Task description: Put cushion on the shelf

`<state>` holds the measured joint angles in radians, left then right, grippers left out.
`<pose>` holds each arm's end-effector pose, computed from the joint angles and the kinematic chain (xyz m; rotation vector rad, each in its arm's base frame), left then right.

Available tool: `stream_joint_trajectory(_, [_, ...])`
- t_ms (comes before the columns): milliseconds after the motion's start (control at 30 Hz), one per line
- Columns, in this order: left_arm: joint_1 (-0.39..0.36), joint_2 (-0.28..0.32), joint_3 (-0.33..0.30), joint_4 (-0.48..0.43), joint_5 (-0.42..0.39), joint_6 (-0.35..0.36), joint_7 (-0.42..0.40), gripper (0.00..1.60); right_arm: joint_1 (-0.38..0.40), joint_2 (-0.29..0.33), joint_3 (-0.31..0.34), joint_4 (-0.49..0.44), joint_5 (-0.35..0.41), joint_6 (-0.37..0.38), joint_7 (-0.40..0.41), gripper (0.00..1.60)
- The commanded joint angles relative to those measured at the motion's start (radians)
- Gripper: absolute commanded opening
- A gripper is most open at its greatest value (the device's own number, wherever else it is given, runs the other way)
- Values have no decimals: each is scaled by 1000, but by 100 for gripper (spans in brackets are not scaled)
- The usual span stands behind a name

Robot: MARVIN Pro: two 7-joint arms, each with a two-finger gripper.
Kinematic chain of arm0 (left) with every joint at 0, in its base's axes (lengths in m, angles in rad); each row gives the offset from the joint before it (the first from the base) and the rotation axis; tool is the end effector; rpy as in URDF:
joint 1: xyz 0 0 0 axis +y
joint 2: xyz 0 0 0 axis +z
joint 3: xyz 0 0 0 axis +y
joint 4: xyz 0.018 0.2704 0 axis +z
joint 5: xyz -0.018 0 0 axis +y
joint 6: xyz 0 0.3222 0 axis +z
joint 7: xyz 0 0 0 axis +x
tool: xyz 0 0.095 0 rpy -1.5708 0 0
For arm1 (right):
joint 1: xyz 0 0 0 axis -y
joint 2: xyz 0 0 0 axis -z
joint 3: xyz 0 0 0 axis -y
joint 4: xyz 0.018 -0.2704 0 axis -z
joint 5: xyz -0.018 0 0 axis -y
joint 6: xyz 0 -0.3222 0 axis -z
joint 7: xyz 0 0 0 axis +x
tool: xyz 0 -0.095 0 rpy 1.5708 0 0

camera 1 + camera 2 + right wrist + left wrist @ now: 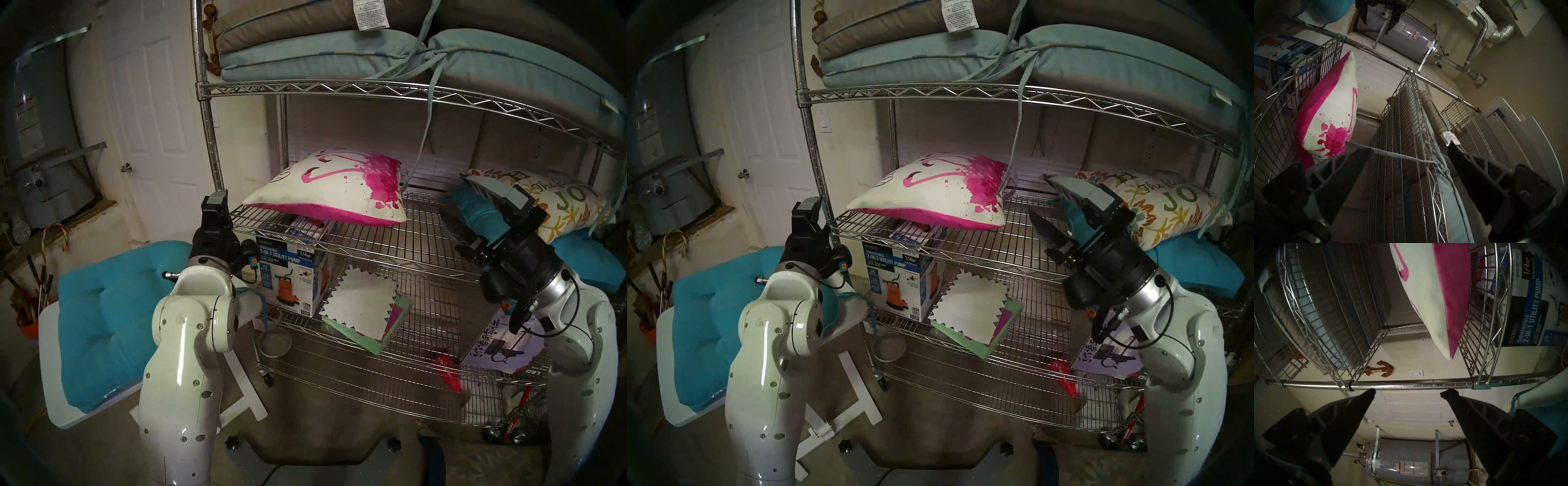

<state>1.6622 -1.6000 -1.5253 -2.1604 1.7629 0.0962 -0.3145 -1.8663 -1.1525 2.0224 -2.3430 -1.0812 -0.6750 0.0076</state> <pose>0.3771 -0.0057 -0.1136 -1.0519 1.0246 -1.1304 0.2894 -0.0693 -0.0413 0.2634 1.3437 1.5812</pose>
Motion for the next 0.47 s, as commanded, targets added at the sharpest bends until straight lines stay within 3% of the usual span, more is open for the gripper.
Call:
stream_joint_trajectory(0, [31,0,10,-65,20,29,-2,160,-27,-36,12,-47,49,9,-11,160])
stream_joint_trajectory(433, [35,1,16,-68,28,39,-8,160,-33,-36,15,-52,60,12,-4,160])
